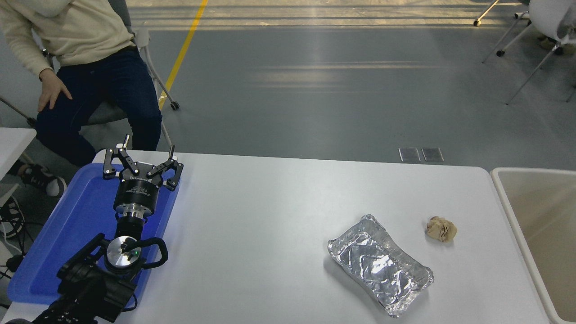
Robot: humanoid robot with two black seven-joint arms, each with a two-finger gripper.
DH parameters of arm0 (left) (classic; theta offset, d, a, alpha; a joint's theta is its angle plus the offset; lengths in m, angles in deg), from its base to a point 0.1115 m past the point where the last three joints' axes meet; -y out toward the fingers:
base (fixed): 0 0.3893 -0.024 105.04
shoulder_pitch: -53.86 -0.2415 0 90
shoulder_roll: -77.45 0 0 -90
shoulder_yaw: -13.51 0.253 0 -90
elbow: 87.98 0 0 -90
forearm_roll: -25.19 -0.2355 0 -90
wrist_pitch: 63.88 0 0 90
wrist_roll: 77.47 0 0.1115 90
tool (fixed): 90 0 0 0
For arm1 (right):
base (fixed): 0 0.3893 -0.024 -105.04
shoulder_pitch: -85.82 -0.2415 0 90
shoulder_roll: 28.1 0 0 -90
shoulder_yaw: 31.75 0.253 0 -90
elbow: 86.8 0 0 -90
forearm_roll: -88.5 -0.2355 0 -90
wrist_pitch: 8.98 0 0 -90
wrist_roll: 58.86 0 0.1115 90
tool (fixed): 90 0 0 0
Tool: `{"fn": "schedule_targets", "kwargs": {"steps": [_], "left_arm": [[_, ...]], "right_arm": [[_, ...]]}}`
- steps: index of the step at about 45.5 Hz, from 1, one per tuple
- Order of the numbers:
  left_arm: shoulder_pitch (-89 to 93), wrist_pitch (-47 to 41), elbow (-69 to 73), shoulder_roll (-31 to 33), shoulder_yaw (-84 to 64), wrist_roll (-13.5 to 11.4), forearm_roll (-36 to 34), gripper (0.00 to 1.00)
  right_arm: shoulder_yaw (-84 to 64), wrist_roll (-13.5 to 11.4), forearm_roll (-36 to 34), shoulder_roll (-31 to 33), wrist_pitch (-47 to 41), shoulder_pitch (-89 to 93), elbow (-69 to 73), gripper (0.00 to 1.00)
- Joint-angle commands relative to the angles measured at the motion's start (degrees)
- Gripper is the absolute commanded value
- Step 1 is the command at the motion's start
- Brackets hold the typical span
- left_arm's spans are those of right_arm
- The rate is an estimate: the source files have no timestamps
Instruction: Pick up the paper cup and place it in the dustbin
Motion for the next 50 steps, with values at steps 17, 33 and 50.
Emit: {"fn": "schedule_targets", "kwargs": {"steps": [17, 33, 50], "left_arm": [[0.0, 0.01, 0.01, -0.02, 0.0, 0.0, 0.0, 1.0], [0.0, 0.01, 0.01, -0.02, 0.0, 0.0, 0.0, 1.0], [0.0, 0.01, 0.01, -0.02, 0.0, 0.0, 0.0, 1.0]], "right_arm": [[26.85, 0.56, -8.91, -16.4, 8.47, 36.59, -24.19, 0.0], [26.93, 0.38, -11.46, -21.33, 10.94, 39.32, -26.48, 0.0], [27.55, 0.21, -12.68, -21.95, 11.2, 39.67, -27.18, 1.0]]}}
